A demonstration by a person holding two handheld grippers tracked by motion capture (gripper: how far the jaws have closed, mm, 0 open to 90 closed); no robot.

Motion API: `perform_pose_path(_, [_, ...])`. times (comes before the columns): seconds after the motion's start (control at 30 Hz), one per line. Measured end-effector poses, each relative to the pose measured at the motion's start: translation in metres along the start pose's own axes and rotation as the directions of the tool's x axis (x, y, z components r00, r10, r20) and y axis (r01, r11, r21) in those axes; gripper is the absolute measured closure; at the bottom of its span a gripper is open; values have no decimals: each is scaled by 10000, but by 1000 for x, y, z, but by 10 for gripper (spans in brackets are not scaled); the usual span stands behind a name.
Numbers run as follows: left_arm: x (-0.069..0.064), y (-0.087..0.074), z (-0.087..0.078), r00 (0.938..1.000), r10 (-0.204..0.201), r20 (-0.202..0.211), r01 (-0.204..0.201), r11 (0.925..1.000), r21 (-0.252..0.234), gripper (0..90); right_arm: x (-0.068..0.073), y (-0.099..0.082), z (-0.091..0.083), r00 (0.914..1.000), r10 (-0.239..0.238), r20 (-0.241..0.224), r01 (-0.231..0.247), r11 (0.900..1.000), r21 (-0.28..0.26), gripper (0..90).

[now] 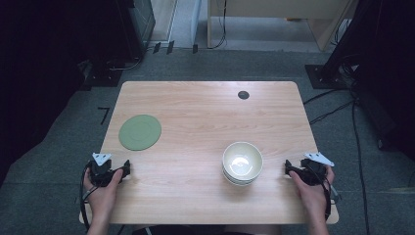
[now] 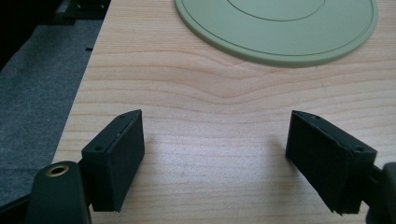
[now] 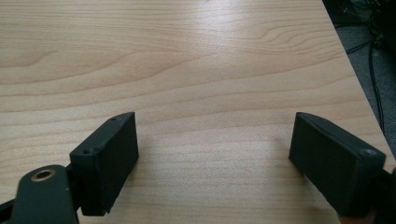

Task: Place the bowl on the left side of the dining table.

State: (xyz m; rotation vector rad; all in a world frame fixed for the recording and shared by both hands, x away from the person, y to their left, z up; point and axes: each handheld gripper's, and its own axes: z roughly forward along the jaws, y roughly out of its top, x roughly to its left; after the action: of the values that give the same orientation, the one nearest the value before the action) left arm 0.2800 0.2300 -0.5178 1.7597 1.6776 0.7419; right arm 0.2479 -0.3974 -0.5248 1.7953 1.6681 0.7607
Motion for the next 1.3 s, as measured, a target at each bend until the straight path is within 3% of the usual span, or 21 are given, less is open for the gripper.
perform_pose_path(0.23, [0,0,0,10000,-8,-9,8,10000,-7,191,-1,1,1,10000,-60,-73,60,10000,21,142])
perform_pose_path(0.33, [0,1,1,10000,-9,-25,9,10000,2,191,-2,2,0,9995,305,0,-305,9995,-56,146])
perform_pose_path(0.43, [0,1,1,10000,-14,-32,14,10000,-1,191,-2,6,-4,9959,860,-275,-872,9952,-455,148])
perform_pose_path(0.5, [0,1,1,10000,-13,-32,13,10000,-1,191,0,10,-9,9953,889,-386,-913,9937,-654,150])
perform_pose_path(0.77, [0,1,1,10000,-4,-34,4,10000,3,190,18,29,-35,9935,616,-952,-747,9872,-1409,196])
perform_pose_path(1.03, [0,1,1,10000,-11,-25,11,10000,7,190,31,37,-49,9900,315,-1374,-564,9818,-1814,234])
perform_pose_path(1.3, [0,2,1,10000,39,26,-39,9999,109,190,36,42,-59,9804,221,-1956,-637,9757,-2095,414])
